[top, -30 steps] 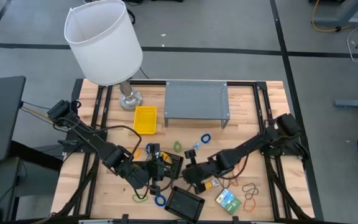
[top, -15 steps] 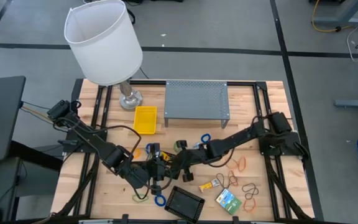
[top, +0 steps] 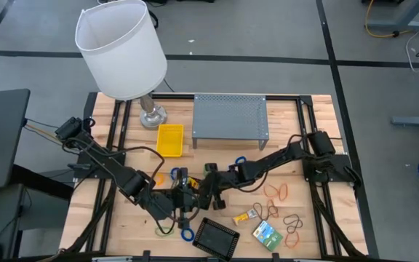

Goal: Pick & Place Office Desk Supplies
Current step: Put the large yellow crayon box into the top black bin

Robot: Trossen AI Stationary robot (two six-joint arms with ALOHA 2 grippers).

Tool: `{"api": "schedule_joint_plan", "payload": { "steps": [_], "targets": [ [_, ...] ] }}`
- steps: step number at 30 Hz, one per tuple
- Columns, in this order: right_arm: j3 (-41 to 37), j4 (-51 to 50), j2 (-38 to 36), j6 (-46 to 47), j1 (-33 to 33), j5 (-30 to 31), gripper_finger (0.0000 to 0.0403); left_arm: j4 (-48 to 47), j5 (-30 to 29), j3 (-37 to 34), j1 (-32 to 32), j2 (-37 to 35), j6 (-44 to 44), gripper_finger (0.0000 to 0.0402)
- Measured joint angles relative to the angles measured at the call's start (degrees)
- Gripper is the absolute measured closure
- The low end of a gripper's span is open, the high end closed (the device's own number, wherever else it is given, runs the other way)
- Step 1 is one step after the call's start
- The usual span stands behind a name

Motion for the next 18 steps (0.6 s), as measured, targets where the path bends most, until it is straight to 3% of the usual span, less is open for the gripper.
{"api": "schedule_joint_plan", "payload": {
  "steps": [8, 18],
  "targets": [
    [0.1, 1.5, 2.0, -1.6, -1.4, -4.0, 0.0403, 1.4, -1.6, 0.0, 0.0, 0.0, 2.1, 0.0316],
    [0.1, 6.8, 3.0, -3.5, -1.6, -4.5, 0.0403, 11.6, -2.4, 0.0, -0.1, 0.0, 10.5, 0.0316]
  ]
}}
